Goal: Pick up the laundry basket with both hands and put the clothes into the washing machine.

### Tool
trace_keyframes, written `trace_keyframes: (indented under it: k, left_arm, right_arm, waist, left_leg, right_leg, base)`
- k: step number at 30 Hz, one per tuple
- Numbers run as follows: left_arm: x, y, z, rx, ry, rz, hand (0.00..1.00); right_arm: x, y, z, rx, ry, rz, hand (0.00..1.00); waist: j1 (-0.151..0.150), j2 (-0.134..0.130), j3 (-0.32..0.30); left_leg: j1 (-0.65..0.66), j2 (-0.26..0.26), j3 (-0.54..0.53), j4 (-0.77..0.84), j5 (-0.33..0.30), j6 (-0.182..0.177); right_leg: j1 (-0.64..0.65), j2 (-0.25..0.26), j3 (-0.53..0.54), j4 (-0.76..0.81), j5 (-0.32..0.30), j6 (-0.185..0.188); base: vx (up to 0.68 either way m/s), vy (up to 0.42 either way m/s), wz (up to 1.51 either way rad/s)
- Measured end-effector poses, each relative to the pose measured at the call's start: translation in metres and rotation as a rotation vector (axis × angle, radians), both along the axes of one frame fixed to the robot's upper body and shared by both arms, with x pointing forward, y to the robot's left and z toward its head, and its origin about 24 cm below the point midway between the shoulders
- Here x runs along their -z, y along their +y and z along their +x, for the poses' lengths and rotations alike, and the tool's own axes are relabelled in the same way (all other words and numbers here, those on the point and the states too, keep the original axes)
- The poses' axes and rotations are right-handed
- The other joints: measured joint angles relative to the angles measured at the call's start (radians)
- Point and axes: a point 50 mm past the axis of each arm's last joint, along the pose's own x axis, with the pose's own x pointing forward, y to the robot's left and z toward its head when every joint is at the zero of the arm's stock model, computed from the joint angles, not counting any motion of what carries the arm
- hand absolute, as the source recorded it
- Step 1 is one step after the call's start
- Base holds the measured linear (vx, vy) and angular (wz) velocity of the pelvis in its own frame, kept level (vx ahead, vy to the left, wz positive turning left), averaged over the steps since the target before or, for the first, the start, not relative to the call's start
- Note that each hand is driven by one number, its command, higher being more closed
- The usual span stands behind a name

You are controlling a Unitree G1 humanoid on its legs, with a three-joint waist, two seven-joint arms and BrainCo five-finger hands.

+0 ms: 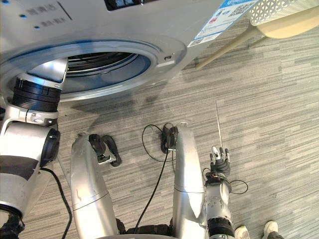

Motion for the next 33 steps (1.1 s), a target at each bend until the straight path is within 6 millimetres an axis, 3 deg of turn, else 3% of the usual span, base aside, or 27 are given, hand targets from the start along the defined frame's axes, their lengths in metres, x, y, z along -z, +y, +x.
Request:
trace_keyframes:
  k: [4, 6, 11, 16, 17, 19, 20, 22, 23, 24, 26, 27, 28, 31, 32, 33]
  left_arm:
    - [0.019, -0.020, 0.017, -0.103, 0.130, 0.263, 0.00]
    - [0.024, -0.023, 0.029, -0.135, 0.216, 0.302, 0.00]
    - [0.027, -0.018, 0.040, -0.157, 0.346, 0.301, 0.00]
    - [0.030, -0.008, 0.049, -0.071, 0.440, 0.116, 0.00]
    - [0.034, 0.002, 0.054, 0.023, 0.485, -0.040, 0.00]
    - [0.040, 0.010, 0.058, 0.091, 0.521, -0.156, 0.00]
    - [0.055, 0.020, 0.063, 0.161, 0.565, -0.294, 0.00]
    - [0.073, 0.025, 0.068, 0.173, 0.608, -0.343, 0.00]
    - [0.091, 0.026, 0.071, 0.173, 0.651, -0.370, 0.00]
    - [0.128, 0.027, 0.075, 0.165, 0.738, -0.403, 0.00]
    - [0.173, 0.028, 0.076, 0.158, 0.846, -0.448, 0.00]
    - [0.221, 0.028, 0.072, 0.145, 0.965, -0.498, 0.00]
    - [0.244, 0.028, 0.068, 0.137, 1.026, -0.519, 0.00]
    - [0.365, 0.026, 0.023, 0.092, 1.365, -0.590, 0.00]
    - [0.381, 0.026, 0.012, 0.091, 1.411, -0.605, 0.00]
    - [0.413, 0.027, -0.011, 0.081, 1.494, -0.642, 0.00]
  right_arm:
    - [0.007, 0.005, 0.000, -0.011, 0.018, 0.030, 0.00]
    - [0.012, 0.012, 0.000, -0.028, 0.040, 0.046, 0.00]
    - [0.013, 0.014, 0.000, -0.041, 0.049, 0.055, 0.00]
    - [0.015, 0.015, 0.000, -0.045, 0.063, 0.060, 0.00]
    - [0.018, 0.016, -0.002, -0.047, 0.078, 0.066, 0.00]
    - [0.021, 0.017, -0.003, -0.053, 0.096, 0.074, 0.00]
    - [0.024, 0.018, -0.004, -0.057, 0.111, 0.084, 0.00]
    - [0.026, 0.020, -0.005, -0.060, 0.118, 0.093, 0.00]
    - [0.028, 0.021, -0.006, -0.060, 0.130, 0.096, 0.00]
    - [0.033, 0.022, -0.009, -0.065, 0.157, 0.098, 0.00]
    - [0.036, 0.023, -0.011, -0.080, 0.183, 0.078, 0.00]
    - [0.039, 0.023, -0.013, -0.080, 0.203, 0.073, 0.00]
    - [0.042, 0.023, -0.014, -0.085, 0.218, 0.064, 0.00]
    - [0.056, 0.024, -0.025, -0.087, 0.314, 0.055, 0.00]
    - [0.058, 0.025, -0.027, -0.092, 0.328, 0.051, 0.00]
    - [0.064, 0.026, -0.032, -0.084, 0.361, 0.059, 0.00]
  waist:
    - [0.013, -0.016, -0.011]
    - [0.010, -0.038, -0.028]
    - [0.013, -0.041, -0.030]
    - [0.011, -0.042, -0.031]
    - [0.010, -0.042, -0.031]
    - [0.010, -0.042, -0.031]
    - [0.010, -0.042, -0.031]
    - [0.007, -0.042, -0.031]
    - [0.007, -0.042, -0.031]
    - [0.010, -0.042, -0.031]
    - [0.013, -0.041, -0.031]
    - [0.016, -0.040, -0.033]
    - [0.017, -0.038, -0.041]
    - [0.044, -0.025, -0.110]
    - [0.046, -0.022, -0.113]
    - [0.050, -0.007, -0.140]
  left_leg:
    - [0.029, 0.007, 0.009, -0.015, 0.000, 0.000]
    - [0.039, 0.020, 0.025, -0.032, -0.005, 0.008]
    - [0.039, 0.037, 0.034, -0.037, -0.005, 0.009]
    - [0.042, 0.037, 0.038, -0.046, -0.004, 0.009]
    - [0.055, 0.037, 0.040, -0.055, -0.004, 0.009]
    - [0.069, 0.036, 0.043, -0.065, -0.002, 0.006]
    - [0.098, 0.036, 0.045, -0.089, 0.002, -0.001]
    - [0.126, 0.035, 0.047, -0.111, 0.006, -0.007]
    - [0.153, 0.035, 0.050, -0.131, 0.010, -0.010]
    - [0.210, 0.033, 0.058, -0.175, 0.021, -0.017]
    - [0.278, 0.028, 0.068, -0.236, 0.039, -0.024]
    - [0.352, 0.016, 0.077, -0.305, 0.062, -0.032]
    - [0.379, 0.013, 0.083, -0.336, 0.070, -0.034]
    - [0.555, -0.015, 0.112, -0.510, 0.123, -0.057]
    - [0.599, -0.024, 0.115, -0.545, 0.134, -0.059]
    - [0.667, -0.034, 0.117, -0.612, 0.154, -0.065]
  right_leg:
    - [0.024, 0.011, 0.006, -0.019, 0.003, 0.005]
    - [0.023, 0.020, 0.013, -0.035, 0.011, 0.010]
    - [0.021, 0.033, 0.013, -0.055, 0.032, 0.007]
    - [0.024, 0.033, 0.007, -0.064, 0.034, 0.009]
    - [0.034, 0.032, 0.006, -0.069, 0.034, 0.008]
    - [0.047, 0.033, 0.005, -0.077, 0.034, 0.008]
    - [0.075, 0.033, 0.003, -0.096, 0.034, 0.008]
    - [0.104, 0.034, 0.002, -0.114, 0.033, 0.007]
    - [0.129, 0.036, 0.000, -0.131, 0.034, 0.007]
    - [0.184, 0.036, -0.006, -0.166, 0.034, 0.006]
    - [0.253, 0.035, -0.015, -0.218, 0.039, -0.002]
    - [0.325, 0.032, -0.025, -0.272, 0.044, -0.010]
    - [0.352, 0.032, -0.029, -0.296, 0.045, -0.012]
    - [0.510, 0.017, -0.047, -0.417, 0.057, -0.022]
    - [0.551, 0.012, -0.052, -0.440, 0.057, -0.022]
    - [0.621, 0.010, -0.066, -0.495, 0.062, -0.023]
  base:
    - [0.03, -0.021, -0.06]
    - [-0.02, -0.031, -0.14]
    - [-0.02, -0.019, -0.12]
    - [0.01, -0.008, 0.00]
    - [0.02, -0.034, 0.01]
    - [0.02, -0.041, 0.02]
    - [0.02, -0.048, 0.04]
    - [0.02, -0.046, 0.05]
    - [0.03, -0.067, 0.10]
    - [0.06, -0.096, 0.15]
    - [0.07, -0.091, 0.21]
    - [0.08, -0.095, 0.24]
    - [0.11, -0.116, 0.25]
    - [0.15, -0.097, 0.27]
    - [0.14, -0.074, 0.41]
    - [0.22, -0.088, 0.38]
